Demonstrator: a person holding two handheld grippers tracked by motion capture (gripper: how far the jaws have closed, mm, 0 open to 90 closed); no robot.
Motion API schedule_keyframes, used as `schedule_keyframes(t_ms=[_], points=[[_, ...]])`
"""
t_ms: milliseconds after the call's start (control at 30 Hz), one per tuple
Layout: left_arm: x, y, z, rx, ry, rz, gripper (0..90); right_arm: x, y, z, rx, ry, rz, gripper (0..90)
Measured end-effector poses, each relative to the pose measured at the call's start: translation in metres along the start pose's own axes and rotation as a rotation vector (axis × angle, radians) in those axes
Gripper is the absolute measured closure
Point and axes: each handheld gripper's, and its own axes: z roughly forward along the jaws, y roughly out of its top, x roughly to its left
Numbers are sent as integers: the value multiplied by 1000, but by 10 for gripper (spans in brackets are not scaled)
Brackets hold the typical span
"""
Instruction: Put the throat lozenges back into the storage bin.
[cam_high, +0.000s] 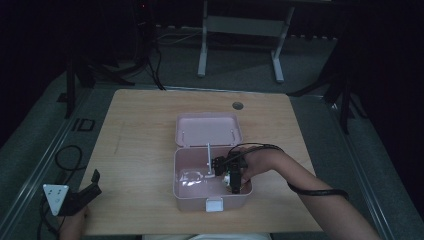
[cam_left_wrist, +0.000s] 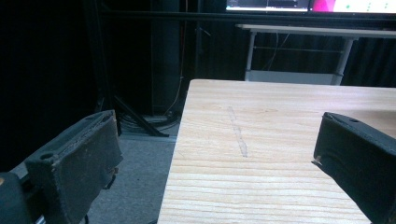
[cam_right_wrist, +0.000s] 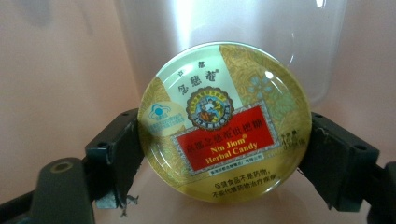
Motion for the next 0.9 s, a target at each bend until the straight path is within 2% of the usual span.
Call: schedule_keyframes(t_ms=[200,333,600,733,900], points=[[0,0,0,0,0,0,11,-1,-5,-3,-52,27,-1,179],[0,0,0,2,1,0,11,-1,-11,-11,-96,30,1,179],[0,0,0,1,1,0,11,2,-24,-39,-205,3,-7,168],[0,0,0,2,1,0,11,4,-33,-47,-257,7,-22,127],[0,0,0,-1,2,0,11,2,-53,-59,-349,-14,-1,128]])
